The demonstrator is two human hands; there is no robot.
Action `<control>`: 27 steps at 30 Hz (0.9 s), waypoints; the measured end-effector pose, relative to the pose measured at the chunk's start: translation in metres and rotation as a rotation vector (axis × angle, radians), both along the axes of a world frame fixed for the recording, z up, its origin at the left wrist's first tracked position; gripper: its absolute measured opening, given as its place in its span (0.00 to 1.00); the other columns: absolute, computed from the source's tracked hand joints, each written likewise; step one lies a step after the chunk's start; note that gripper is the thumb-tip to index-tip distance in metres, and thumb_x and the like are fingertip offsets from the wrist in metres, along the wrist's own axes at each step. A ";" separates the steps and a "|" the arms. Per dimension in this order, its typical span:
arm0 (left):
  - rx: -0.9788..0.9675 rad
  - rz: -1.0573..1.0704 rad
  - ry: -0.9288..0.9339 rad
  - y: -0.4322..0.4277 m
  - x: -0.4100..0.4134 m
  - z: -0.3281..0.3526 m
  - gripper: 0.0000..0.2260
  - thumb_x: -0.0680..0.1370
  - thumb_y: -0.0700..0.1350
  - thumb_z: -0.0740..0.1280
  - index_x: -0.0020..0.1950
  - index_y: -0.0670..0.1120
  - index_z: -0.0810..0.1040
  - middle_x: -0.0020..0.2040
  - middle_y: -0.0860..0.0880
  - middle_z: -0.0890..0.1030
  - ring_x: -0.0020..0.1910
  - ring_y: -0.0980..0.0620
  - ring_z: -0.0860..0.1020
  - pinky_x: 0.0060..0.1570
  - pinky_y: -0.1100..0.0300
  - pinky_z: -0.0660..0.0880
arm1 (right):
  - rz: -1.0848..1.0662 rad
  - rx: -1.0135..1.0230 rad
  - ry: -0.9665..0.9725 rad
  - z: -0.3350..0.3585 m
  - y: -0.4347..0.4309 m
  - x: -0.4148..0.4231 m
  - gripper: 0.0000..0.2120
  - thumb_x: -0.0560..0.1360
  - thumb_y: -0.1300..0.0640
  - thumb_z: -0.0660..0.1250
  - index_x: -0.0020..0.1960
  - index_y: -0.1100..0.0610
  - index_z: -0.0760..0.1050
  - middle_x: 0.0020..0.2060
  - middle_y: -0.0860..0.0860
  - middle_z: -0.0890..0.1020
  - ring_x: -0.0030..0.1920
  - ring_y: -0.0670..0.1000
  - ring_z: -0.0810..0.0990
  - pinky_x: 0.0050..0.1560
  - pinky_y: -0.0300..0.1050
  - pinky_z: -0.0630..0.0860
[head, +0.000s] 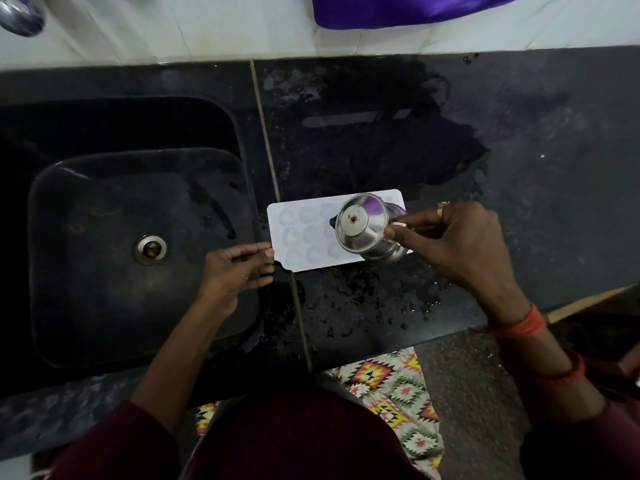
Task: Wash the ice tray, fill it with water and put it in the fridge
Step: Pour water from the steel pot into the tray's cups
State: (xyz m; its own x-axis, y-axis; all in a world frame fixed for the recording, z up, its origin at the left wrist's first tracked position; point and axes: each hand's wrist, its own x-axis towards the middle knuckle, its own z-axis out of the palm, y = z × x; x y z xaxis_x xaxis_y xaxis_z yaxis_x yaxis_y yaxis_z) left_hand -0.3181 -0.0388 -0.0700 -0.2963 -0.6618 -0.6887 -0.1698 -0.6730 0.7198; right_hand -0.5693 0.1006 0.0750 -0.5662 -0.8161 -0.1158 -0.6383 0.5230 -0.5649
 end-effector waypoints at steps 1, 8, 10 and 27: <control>0.000 0.000 -0.001 0.000 0.000 0.000 0.05 0.74 0.38 0.75 0.49 0.43 0.85 0.37 0.47 0.86 0.33 0.56 0.83 0.34 0.61 0.82 | 0.000 0.001 0.001 0.000 0.000 0.000 0.13 0.67 0.39 0.77 0.46 0.45 0.87 0.32 0.39 0.83 0.34 0.35 0.81 0.36 0.34 0.75; -0.004 -0.002 -0.005 0.002 0.001 0.001 0.05 0.74 0.39 0.75 0.49 0.44 0.85 0.37 0.47 0.86 0.33 0.55 0.83 0.34 0.61 0.81 | -0.014 0.007 -0.014 0.000 0.000 0.000 0.14 0.67 0.38 0.77 0.46 0.45 0.88 0.34 0.41 0.85 0.35 0.37 0.83 0.37 0.37 0.77; -0.003 -0.005 -0.002 0.003 0.001 0.001 0.04 0.75 0.39 0.75 0.48 0.44 0.85 0.37 0.47 0.86 0.33 0.55 0.83 0.34 0.61 0.82 | -0.025 -0.003 -0.050 0.001 0.001 -0.001 0.15 0.67 0.37 0.77 0.46 0.46 0.88 0.34 0.43 0.86 0.33 0.38 0.82 0.34 0.34 0.73; 0.008 -0.012 0.005 0.005 0.000 0.004 0.04 0.74 0.38 0.75 0.49 0.43 0.85 0.37 0.46 0.86 0.33 0.55 0.83 0.32 0.62 0.81 | -0.036 -0.018 -0.098 0.010 0.017 0.007 0.24 0.62 0.30 0.71 0.46 0.47 0.88 0.35 0.44 0.87 0.36 0.39 0.85 0.40 0.45 0.84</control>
